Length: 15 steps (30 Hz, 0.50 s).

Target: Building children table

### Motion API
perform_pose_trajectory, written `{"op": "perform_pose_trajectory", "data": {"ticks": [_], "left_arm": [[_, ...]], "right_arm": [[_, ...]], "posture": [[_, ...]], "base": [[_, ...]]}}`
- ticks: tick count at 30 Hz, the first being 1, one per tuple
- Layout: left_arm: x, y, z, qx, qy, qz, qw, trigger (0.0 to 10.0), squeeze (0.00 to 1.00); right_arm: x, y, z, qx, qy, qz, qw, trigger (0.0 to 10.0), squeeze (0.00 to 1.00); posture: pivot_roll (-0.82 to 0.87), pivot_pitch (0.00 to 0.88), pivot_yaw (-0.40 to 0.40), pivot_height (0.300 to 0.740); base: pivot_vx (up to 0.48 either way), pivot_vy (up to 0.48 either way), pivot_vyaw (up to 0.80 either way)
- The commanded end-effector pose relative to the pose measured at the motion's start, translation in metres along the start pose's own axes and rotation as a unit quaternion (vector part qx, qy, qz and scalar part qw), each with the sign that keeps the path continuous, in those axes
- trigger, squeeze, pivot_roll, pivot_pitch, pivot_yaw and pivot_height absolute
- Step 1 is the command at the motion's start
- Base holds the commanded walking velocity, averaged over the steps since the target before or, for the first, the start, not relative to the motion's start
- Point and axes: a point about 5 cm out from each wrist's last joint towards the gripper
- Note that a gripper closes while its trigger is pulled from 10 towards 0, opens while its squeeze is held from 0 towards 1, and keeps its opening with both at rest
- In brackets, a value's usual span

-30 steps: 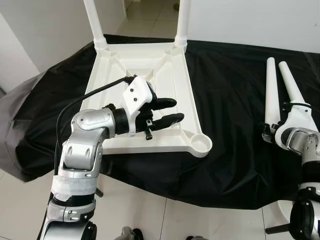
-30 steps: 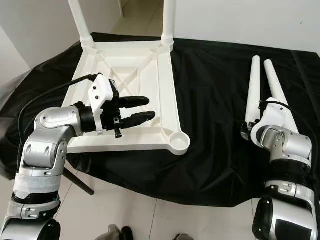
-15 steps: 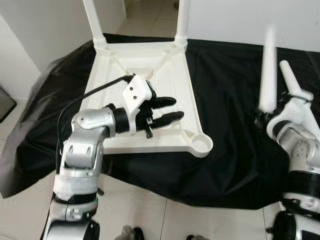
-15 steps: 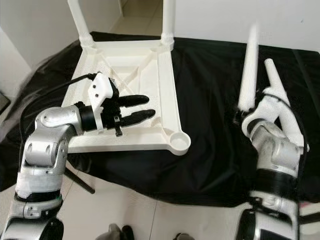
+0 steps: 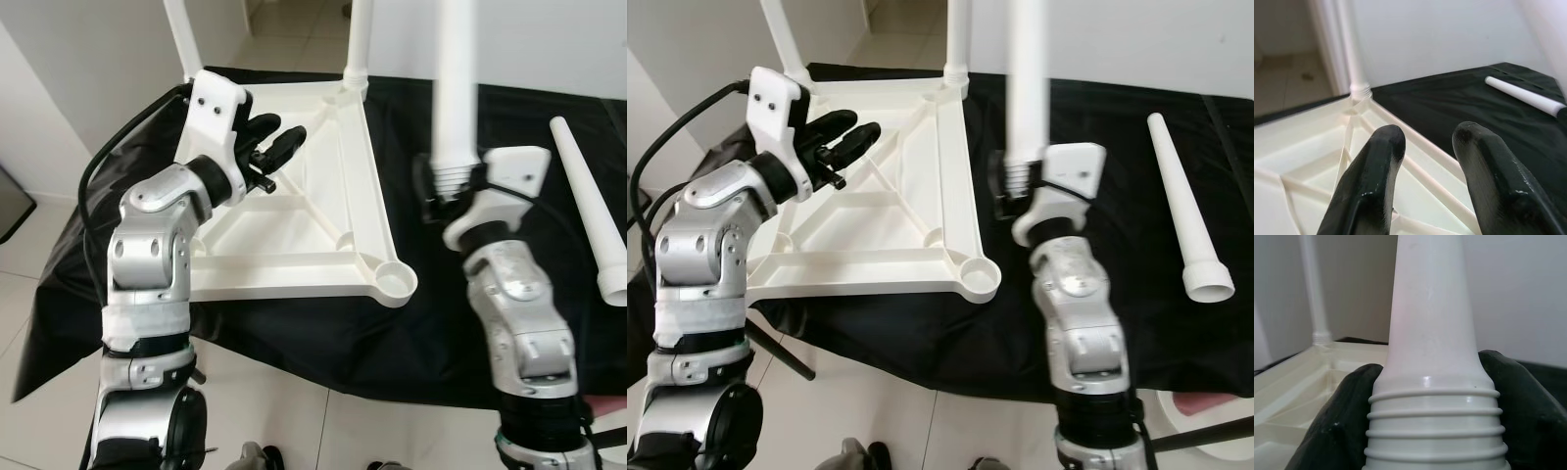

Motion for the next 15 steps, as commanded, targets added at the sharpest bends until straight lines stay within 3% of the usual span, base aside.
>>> {"op": "perform_pose_trajectory", "data": {"ticks": [1, 4, 6, 8, 10, 13, 14, 15], "left_arm": [[0.002, -0.007, 0.007, 0.018, 0.035, 0.022, 0.999, 10.0, 0.0], [0.001, -0.008, 0.007, 0.036, 0.037, 0.025, 0.998, 10.0, 0.0], [0.001, -0.008, 0.007, 0.036, 0.037, 0.025, 0.998, 10.0, 0.0], [-0.002, -0.004, 0.004, 0.065, 0.019, 0.009, 0.998, 10.0, 1.0], [-0.002, -0.004, 0.004, 0.065, 0.019, 0.009, 0.998, 10.0, 1.0], [-0.001, 0.008, -0.003, 0.105, -0.024, -0.024, 0.994, 10.0, 1.0], [0.0, 0.015, -0.005, 0.127, -0.044, -0.043, 0.99, 10.0, 0.91], [0.001, 0.019, -0.007, 0.139, -0.054, -0.054, 0.987, 10.0, 0.62]], "right_arm": [[0.003, 0.004, 0.008, 0.012, 0.023, -0.021, 0.999, 10.0, 0.0], [0.005, 0.004, 0.021, 0.027, 0.059, -0.036, 0.997, 10.0, 0.0], [0.005, 0.004, 0.021, 0.027, 0.059, -0.036, 0.997, 10.0, 0.0], [0.007, -0.002, 0.035, 0.046, 0.093, -0.043, 0.994, 10.0, 0.0], [0.007, -0.002, 0.035, 0.046, 0.093, -0.043, 0.994, 10.0, 0.0], [0.008, -0.007, 0.042, 0.054, 0.104, -0.045, 0.992, 10.0, 0.0], [0.008, -0.008, 0.044, 0.059, 0.108, -0.047, 0.991, 10.0, 0.0], [0.008, -0.009, 0.045, 0.063, 0.11, -0.05, 0.991, 10.0, 0.0]], "posture": [[-0.15, 0.091, 0.114, 0.74], [-0.15, 0.08, 0.109, 0.74], [-0.15, 0.08, 0.109, 0.74], [-0.14, 0.067, 0.102, 0.74], [-0.14, 0.067, 0.102, 0.74], [-0.13, 0.064, 0.101, 0.74], [-0.13, 0.064, 0.101, 0.74], [-0.13, 0.064, 0.101, 0.74]], "base": [[0.0, 0.0, 0.0], [0.0, 0.0, 0.0], [0.0, 0.0, 0.0], [0.0, 0.0, 0.0], [0.0, 0.0, 0.0], [0.0, 0.0, 0.0], [0.0, 0.0, 0.0], [0.0, 0.0, 0.0]]}}
Point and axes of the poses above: a point about 5 cm out from each wrist's last joint towards the gripper, its own x axis pointing back from the gripper into the wrist, its own y axis along the axis of the wrist's last joint, z = x × y, and after that the axes turned 9 degrees about -x, right-handed
